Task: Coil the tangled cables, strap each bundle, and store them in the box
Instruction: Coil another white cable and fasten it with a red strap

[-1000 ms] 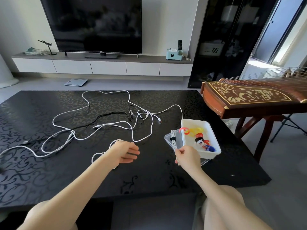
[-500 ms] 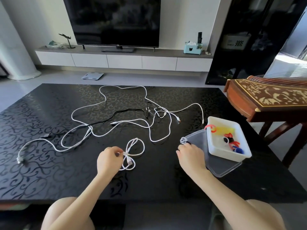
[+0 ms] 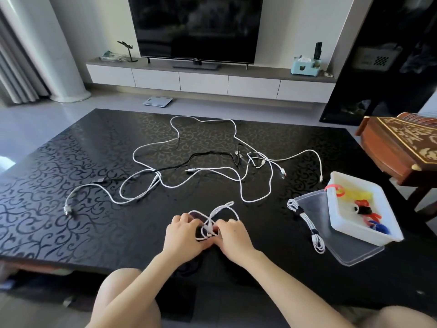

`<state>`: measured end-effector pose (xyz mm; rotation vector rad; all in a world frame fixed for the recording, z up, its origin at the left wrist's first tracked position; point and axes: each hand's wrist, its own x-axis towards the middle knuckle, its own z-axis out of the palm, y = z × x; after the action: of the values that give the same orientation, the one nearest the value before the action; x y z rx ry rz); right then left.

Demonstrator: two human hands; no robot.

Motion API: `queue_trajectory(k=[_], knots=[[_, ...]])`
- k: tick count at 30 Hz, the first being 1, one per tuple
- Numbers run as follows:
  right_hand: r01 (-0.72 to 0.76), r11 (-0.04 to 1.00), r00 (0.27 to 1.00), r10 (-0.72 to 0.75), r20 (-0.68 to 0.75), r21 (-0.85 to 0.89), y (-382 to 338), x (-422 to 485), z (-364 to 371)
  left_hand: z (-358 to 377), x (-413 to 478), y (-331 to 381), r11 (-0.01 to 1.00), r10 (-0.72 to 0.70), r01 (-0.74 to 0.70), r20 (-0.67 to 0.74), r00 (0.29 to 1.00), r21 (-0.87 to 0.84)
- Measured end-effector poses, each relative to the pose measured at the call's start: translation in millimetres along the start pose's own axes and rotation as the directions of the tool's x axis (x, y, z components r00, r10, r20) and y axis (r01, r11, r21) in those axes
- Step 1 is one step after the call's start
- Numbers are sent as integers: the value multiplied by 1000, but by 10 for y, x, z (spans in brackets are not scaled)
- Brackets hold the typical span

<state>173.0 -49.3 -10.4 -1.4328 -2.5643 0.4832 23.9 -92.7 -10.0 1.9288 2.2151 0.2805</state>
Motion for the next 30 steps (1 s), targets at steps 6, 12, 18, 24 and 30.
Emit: queue_trajectory(k=[6, 12, 18, 24, 30], knots=[[-145, 617, 975, 224, 4, 774, 168, -221, -364, -8, -68, -144, 962, 264, -265, -27, 964, -63], [-123, 416, 916, 396, -58, 901, 535, -424, -1075, -132, -129, -348, 975, 191, -200, -94, 977, -99], [88, 191, 981, 156, -119, 978, 213, -571, -1475, -229, -117, 456, 897, 222, -285, -214, 951, -337], [368, -58, 923, 144, -357, 928, 115, -749, -2226, -286, -79, 819, 833, 264, -195, 62, 963, -518], [539, 150, 742, 380, -551, 829, 720, -1146, -2862, -732, 53, 175, 696, -33, -55, -108, 994, -716]])
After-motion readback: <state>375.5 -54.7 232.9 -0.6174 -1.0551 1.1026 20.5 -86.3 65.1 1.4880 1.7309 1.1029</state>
